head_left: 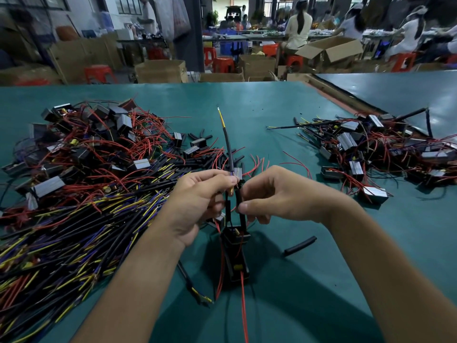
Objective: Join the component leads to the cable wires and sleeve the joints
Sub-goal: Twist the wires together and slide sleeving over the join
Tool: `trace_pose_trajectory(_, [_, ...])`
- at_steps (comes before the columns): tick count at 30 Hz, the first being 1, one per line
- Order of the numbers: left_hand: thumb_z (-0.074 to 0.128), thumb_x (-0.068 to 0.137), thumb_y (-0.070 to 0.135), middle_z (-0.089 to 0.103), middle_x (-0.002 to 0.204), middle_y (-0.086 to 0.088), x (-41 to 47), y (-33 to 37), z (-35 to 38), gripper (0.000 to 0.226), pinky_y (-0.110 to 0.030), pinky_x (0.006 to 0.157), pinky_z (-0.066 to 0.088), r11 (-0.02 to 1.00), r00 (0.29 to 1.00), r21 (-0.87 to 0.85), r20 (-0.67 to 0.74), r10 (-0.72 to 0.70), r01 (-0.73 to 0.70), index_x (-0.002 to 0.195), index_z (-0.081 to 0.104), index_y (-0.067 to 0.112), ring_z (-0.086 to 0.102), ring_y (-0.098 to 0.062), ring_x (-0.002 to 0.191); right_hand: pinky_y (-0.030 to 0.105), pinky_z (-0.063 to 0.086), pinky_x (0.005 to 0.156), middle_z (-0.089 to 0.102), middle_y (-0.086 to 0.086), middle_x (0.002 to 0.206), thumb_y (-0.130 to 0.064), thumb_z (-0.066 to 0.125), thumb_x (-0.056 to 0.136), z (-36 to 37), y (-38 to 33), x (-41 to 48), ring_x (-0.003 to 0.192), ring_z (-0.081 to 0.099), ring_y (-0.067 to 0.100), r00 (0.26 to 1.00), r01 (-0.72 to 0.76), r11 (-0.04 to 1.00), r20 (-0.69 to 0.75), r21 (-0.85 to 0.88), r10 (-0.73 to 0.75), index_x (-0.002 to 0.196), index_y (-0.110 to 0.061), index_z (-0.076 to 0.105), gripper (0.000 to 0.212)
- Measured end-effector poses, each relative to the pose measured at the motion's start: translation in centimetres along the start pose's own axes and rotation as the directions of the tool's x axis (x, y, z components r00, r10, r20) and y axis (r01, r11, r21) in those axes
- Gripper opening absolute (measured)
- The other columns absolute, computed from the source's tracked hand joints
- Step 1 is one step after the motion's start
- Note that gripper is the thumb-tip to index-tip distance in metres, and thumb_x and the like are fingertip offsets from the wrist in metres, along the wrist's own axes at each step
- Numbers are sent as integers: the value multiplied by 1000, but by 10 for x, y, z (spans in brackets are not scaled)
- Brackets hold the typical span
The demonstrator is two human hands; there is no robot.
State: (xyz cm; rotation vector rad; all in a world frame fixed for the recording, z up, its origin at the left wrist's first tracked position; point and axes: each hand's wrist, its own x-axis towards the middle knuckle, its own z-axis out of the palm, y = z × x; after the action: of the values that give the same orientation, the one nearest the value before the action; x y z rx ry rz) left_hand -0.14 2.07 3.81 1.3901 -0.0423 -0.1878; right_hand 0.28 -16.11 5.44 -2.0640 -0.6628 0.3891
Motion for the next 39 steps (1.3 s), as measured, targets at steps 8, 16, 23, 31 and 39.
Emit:
trace_pose_trajectory(8, [66,84,3,37,43,4,1,-2,1,13,-13,38,29,992,992,44,-14,122,-121,75,64,11,32,-7,35,22,49,56,66,-2,62,-11,62,95,0,-2,-1,53,58,12,999,-13,999,-32,44,15,74,-5,63,22])
trace_pose_trajectory(16, [66,83,1,43,65,-12,-3,1,6,10,-16,40,26,979,981,80,-36,189,-186,75,65,8,32,-13,41,25,51,55,67,0,60,-11,60,96,1,-4,0,51,58,14,996,-14,997,-86,80,21,75,-2,63,23])
trace_pose_trajectory(23, [67,86,15,52,53,-2,-4,0,7,22,-17,38,29,958,963,108,-13,268,-265,65,71,13,36,-10,38,27,49,56,64,5,62,-7,59,96,0,-6,-3,56,56,20,998,-3,995,-63,101,10,78,-2,63,19])
trace_pose_trajectory(31, [70,82,5,55,55,0,-3,-2,7,9,-18,40,29,966,967,47,-16,256,-255,82,74,13,34,-10,38,25,49,56,65,3,62,-6,59,96,-2,-8,-4,55,56,16,998,-15,998,-62,69,20,75,-2,63,21])
trace_pose_trajectory(39, [66,86,11,58,54,-2,-4,-2,8,5,-16,37,32,954,956,69,10,292,-292,81,68,11,37,-11,35,24,49,56,65,4,63,-7,57,97,-2,-8,-3,56,57,17,998,-24,998,-56,66,28,82,-1,66,18])
